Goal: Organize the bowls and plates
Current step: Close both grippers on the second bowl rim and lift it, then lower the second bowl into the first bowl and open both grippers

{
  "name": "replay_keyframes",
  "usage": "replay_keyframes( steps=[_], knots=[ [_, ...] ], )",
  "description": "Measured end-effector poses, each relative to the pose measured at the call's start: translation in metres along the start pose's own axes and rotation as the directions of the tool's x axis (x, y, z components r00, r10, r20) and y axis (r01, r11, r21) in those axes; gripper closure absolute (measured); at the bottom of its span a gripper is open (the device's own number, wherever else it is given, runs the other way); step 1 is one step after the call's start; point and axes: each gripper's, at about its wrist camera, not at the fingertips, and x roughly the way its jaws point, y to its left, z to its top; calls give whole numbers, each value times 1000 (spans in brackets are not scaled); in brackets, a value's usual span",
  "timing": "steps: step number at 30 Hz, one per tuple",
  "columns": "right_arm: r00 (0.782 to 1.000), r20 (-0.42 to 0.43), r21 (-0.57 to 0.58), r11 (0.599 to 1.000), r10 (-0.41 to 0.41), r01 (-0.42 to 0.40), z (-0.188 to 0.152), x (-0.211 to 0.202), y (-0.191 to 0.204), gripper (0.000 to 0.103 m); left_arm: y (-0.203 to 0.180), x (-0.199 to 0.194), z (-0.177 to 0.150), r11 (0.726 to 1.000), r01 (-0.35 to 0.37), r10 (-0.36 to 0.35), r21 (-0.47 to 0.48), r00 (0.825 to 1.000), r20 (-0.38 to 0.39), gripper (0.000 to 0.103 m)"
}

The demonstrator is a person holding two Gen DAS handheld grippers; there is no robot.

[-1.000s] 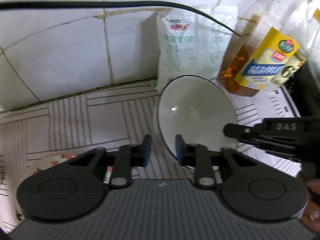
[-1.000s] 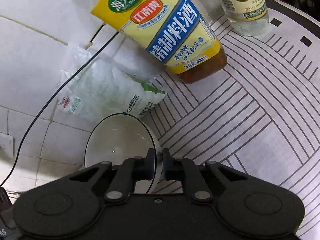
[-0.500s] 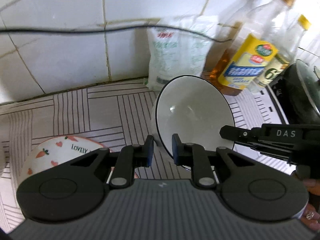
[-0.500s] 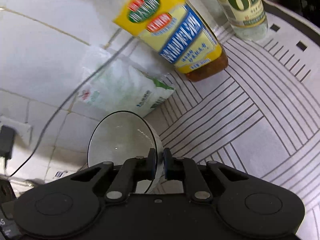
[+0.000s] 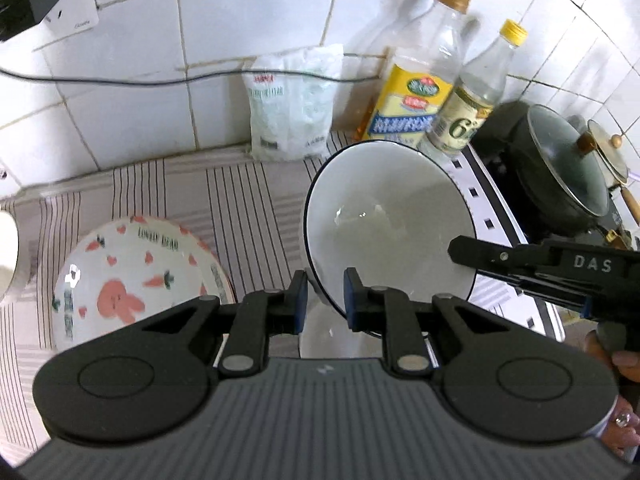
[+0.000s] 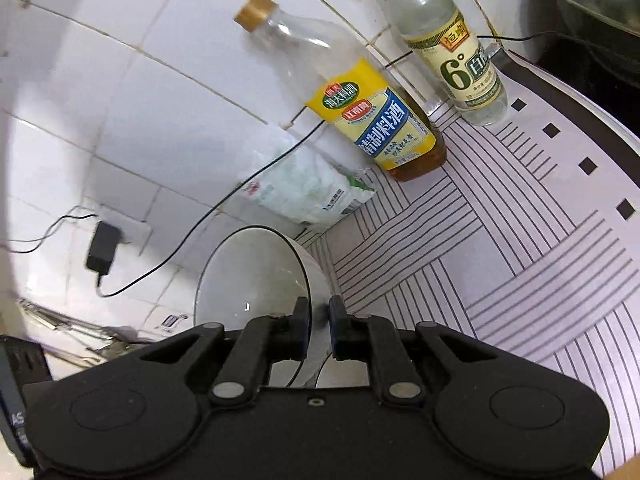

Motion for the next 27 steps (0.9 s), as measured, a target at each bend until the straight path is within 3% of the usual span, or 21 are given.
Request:
replay_keyframes(
  steps=[13, 27],
  knots=[
    [998, -52, -49, 998, 33, -35, -24, -23, -19, 88, -20, -11, -52, 998, -40, 38, -54, 999, -38, 86],
    [992, -124, -98, 995, -22, 10, -22, 2, -38, 87, -19, 37, -66, 992, -92, 73, -91, 977, -199, 86]
  ],
)
